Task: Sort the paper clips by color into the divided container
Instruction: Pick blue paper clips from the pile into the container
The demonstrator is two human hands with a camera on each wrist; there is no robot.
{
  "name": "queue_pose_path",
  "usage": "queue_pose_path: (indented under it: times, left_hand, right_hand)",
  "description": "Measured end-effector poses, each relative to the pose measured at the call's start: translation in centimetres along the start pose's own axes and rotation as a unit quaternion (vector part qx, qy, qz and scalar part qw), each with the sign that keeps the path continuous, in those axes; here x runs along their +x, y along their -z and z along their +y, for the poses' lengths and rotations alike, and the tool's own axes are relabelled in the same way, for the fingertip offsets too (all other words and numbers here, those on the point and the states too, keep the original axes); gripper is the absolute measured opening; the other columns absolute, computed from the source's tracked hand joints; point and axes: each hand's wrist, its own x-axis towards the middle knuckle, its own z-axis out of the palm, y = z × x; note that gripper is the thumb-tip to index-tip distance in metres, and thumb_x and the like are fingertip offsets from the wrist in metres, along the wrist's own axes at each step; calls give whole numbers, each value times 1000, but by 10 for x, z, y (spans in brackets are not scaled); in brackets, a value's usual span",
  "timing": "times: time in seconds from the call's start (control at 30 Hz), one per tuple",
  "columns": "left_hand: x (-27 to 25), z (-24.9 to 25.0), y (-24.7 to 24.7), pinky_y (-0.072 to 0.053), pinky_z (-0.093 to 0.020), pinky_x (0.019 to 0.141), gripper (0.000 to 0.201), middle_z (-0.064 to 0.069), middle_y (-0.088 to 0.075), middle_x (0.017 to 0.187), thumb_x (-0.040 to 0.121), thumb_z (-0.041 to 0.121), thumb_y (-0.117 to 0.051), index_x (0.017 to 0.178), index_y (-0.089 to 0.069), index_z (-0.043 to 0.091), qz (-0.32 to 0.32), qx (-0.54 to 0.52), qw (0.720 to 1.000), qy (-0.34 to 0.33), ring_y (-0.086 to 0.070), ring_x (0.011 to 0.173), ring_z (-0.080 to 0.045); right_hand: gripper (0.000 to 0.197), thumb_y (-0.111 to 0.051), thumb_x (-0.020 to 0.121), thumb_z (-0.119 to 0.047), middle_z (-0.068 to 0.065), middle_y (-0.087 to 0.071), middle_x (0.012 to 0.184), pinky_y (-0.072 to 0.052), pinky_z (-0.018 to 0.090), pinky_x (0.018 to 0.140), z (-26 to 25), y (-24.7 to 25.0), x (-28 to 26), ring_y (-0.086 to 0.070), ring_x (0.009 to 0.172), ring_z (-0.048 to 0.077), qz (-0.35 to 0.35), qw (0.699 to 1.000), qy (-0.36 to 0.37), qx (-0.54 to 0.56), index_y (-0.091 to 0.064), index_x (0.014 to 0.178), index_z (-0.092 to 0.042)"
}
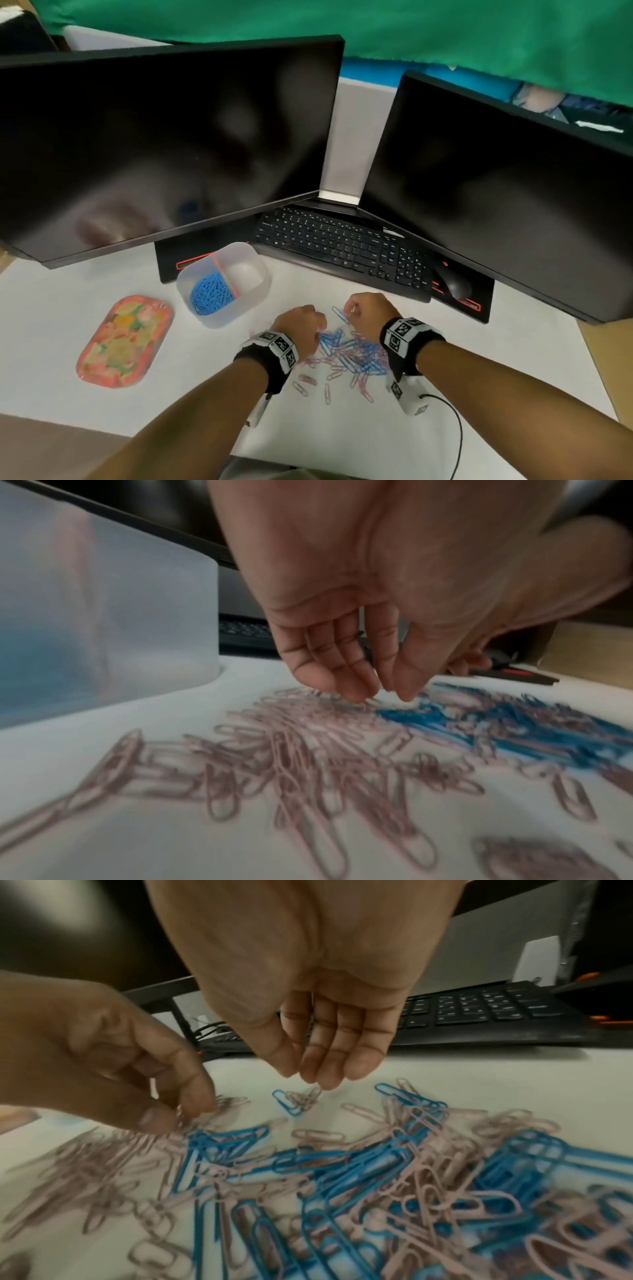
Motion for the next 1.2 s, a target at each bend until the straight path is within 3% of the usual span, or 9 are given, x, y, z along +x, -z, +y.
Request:
queue_pose_path:
  times: [0.13, 0.27, 0.37, 0.47, 0.6, 0.8, 0.93, 1.1, 1.2]
  left_hand:
    - [3, 3, -11, -50, -36, 88, 31, -2, -53, 117, 91, 21, -47, 119, -60, 26, 9, 45, 999, -6, -56, 107, -25]
    - [2, 2, -14, -48, -35, 83, 24, -3, -53, 113, 91, 22, -48, 111, -62, 21, 31, 51, 998, 2, -56, 104, -25]
    - [2, -2, -15, -48, -32, 83, 21, -2, -55, 112, 90, 22, -49, 106, -62, 21, 42, 27, 999, 12, -57, 103, -23]
    - [2, -4, -14, -48, -29, 83, 16, 1, -57, 108, 87, 20, -52, 98, -63, 22, 53, -10, 998, 30, -57, 100, -20]
    - [3, -4, -11, -47, -26, 79, 13, 2, -59, 102, 85, 19, -52, 91, -63, 22, 63, -45, 996, 48, -58, 95, -19]
    - [3, -5, -6, -49, -26, 77, 5, 6, -60, 97, 82, 22, -59, 85, -62, 24, 83, -101, 990, 57, -57, 89, -15]
    - [-1, -8, -4, -50, -25, 75, 7, 6, -65, 90, 80, 17, -60, 82, -62, 24, 91, -170, 978, 75, -60, 83, -14]
    - [-6, -17, -5, -46, -18, 73, 15, 6, -66, 87, 87, 11, -55, 89, -65, 22, 108, -197, 970, 95, -61, 82, -12]
    - [-6, -21, -5, -49, -22, 75, 14, 6, -66, 87, 86, 13, -57, 91, -64, 25, 112, -192, 967, 123, -61, 83, -14]
  right_hand:
    - [25, -51, 88, -18, 2, -60, 113, -48, 31, 86, 3, -9, 10, -58, 102, 24, -28, 996, 40, -78, -65, 108, -23]
    - [6, -54, 85, -18, 2, -60, 94, -44, 27, 69, 19, -8, 12, -58, 86, 23, -10, 996, 31, -84, -58, 84, -22]
    - [14, -50, 85, -15, 0, -59, 84, -38, 25, 63, 30, -5, 12, -58, 79, 23, -5, 996, 19, -91, -53, 75, -23]
    - [5, -55, 84, -19, 0, -58, 96, -43, 26, 71, 32, -1, 13, -57, 87, 22, 9, 995, 28, -98, -56, 85, -23]
    - [23, -59, 85, -20, -2, -55, 111, -47, 29, 86, 22, -6, 19, -55, 102, 20, 15, 995, 59, -84, -58, 108, -20]
    - [35, -51, 81, 4, 4, -62, 107, -47, 27, 72, 9, -13, 24, -60, 93, 23, -14, 995, 48, -84, -57, 108, -17]
    - [35, -54, 79, 2, 4, -62, 111, -52, 31, 81, 12, -15, 25, -60, 97, 22, -43, 995, 40, -78, -58, 106, -19]
    - [29, -43, 88, -1, 7, -60, 115, -49, 30, 89, 14, -10, 21, -59, 104, 25, -28, 999, 38, 4, -66, 103, -11]
    - [30, -39, 90, -3, 5, -62, 106, -44, 23, 80, 14, -5, 21, -59, 97, 23, -21, 997, 3, 80, -67, 100, -9]
